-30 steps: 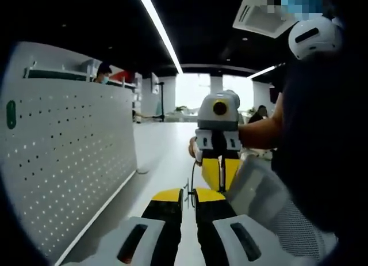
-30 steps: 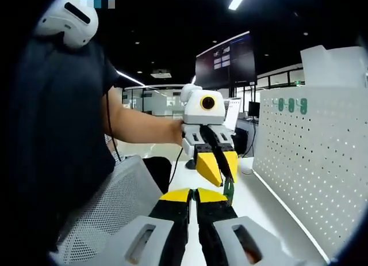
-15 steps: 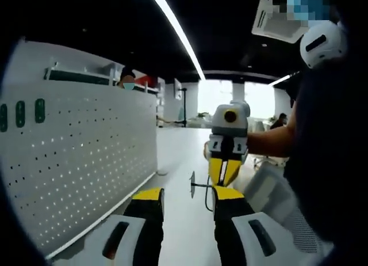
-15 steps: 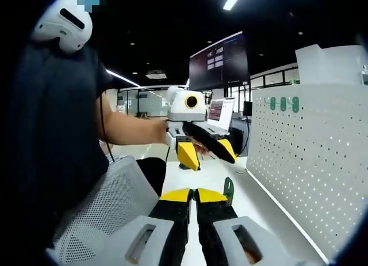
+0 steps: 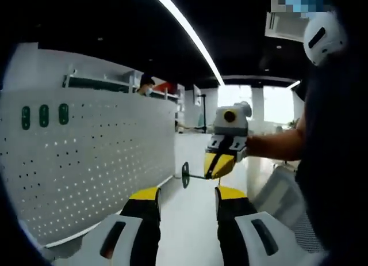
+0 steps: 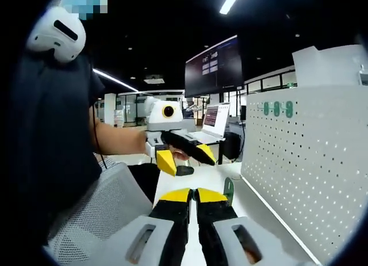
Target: Insert the hook assembly into the mounting plate slot until the hook locks in place.
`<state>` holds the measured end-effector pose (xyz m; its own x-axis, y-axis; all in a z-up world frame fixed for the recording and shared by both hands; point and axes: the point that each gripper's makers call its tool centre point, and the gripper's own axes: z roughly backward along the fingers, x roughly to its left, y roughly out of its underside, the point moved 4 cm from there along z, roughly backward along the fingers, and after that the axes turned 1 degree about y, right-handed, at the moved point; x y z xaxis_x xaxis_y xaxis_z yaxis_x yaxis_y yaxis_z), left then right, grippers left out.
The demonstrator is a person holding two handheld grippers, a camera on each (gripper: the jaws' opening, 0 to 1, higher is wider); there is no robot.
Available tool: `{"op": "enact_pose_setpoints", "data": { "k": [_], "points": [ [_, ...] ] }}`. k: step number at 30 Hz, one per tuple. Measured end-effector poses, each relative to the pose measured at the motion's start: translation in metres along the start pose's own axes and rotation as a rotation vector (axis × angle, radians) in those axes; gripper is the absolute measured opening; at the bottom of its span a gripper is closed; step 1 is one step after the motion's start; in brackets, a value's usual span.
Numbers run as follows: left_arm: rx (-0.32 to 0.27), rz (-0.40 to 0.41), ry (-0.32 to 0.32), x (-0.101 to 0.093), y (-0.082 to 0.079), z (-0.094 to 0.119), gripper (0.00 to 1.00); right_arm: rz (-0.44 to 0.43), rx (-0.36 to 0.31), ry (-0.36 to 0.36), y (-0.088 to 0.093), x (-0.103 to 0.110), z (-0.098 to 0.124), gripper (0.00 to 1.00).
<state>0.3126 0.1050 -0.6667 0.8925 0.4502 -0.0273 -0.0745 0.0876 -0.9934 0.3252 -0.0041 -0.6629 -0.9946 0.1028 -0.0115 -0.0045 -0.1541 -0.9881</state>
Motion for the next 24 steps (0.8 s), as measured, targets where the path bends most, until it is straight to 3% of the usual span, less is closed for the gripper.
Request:
{"op": "enact_pose_setpoints", "data": {
  "k": [8,17,24],
  "points": [
    [0.014,0.032,-0.072,-0.007,0.020,-0.002,0.39,0.014,-0.004,0.026,-0.014,-0.038,-0.007,0.02],
    [-0.015,0.052,-0.173,0.004,0.027,-0.001,0.40,0.052,-0.026,0.037,-0.039,-0.071,-0.020,0.02],
    [0.011,0.054,-0.189,0.002,0.034,0.000,0.39,0.069,-0.039,0.026,-0.053,-0.089,-0.033,0.02]
  ]
}}
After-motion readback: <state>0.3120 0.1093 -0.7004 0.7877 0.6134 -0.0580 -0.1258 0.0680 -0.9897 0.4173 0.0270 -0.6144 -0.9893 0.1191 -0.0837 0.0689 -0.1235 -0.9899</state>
